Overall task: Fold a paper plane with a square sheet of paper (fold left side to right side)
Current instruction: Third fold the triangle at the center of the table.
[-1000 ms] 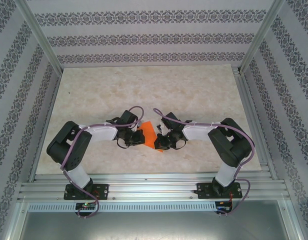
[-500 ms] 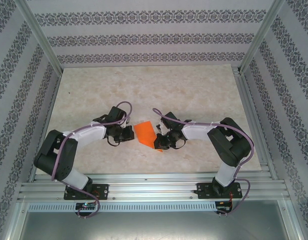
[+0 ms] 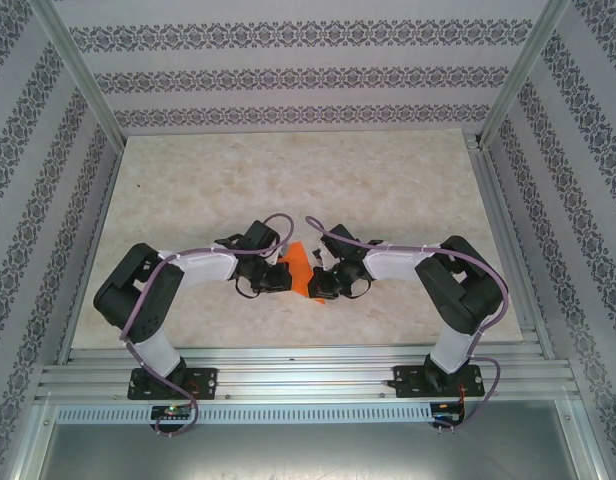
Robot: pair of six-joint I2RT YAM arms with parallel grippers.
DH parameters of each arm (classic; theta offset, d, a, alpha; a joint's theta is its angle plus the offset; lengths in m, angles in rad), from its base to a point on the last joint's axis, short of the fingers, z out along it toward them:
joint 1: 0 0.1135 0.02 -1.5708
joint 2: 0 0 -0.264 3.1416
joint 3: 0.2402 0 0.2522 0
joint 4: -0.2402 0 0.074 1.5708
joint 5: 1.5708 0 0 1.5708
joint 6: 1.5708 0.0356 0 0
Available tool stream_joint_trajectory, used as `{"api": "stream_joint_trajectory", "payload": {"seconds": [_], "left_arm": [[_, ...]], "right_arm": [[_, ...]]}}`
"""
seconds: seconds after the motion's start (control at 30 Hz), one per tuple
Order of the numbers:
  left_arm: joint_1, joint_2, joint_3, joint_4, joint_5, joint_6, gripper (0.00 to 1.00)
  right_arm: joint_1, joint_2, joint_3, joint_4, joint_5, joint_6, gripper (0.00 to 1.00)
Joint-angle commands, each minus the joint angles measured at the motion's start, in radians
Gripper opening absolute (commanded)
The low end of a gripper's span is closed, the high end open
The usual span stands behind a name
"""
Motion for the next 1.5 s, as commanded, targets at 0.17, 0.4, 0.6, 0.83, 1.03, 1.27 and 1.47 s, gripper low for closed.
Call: {"api": "stream_joint_trajectory", "payload": {"seconds": [0.17,0.4,0.6,0.83,1.03,1.27,1.47], "left_arm": [[-0.013,0.036,0.013,-0.004,-0.085,-0.01,0.08],[-0.012,0.047,0.01,-0.003,-0.089,-0.013,0.07],[-0.013,0.058,0.013,-0.016,-0.108,-0.011,0.06],[-0.011,0.082,0.03,-0.052,-0.153,-0.005,0.05],[-0.009,0.111,0.047,-0.065,-0.177,0.001,0.04],[-0.004,0.129,0.055,-0.067,-0.186,0.005,0.03],[0.001,0.129,0.054,-0.069,-0.191,0.01,0.03]], "right_arm": [[0.02,-0.1,-0.008,0.016,0.09,0.171,0.07],[0.067,-0.023,0.044,0.1,0.096,0.285,0.06],[0.074,0.053,0.055,0.091,0.142,0.31,0.02],[0.054,0.027,0.025,0.021,0.158,0.296,0.02],[0.022,-0.042,-0.024,-0.031,0.146,0.272,0.02],[0.014,-0.056,-0.025,-0.2,0.186,0.183,0.02],[0.027,-0.059,-0.032,-0.313,0.257,0.128,0.01]]}}
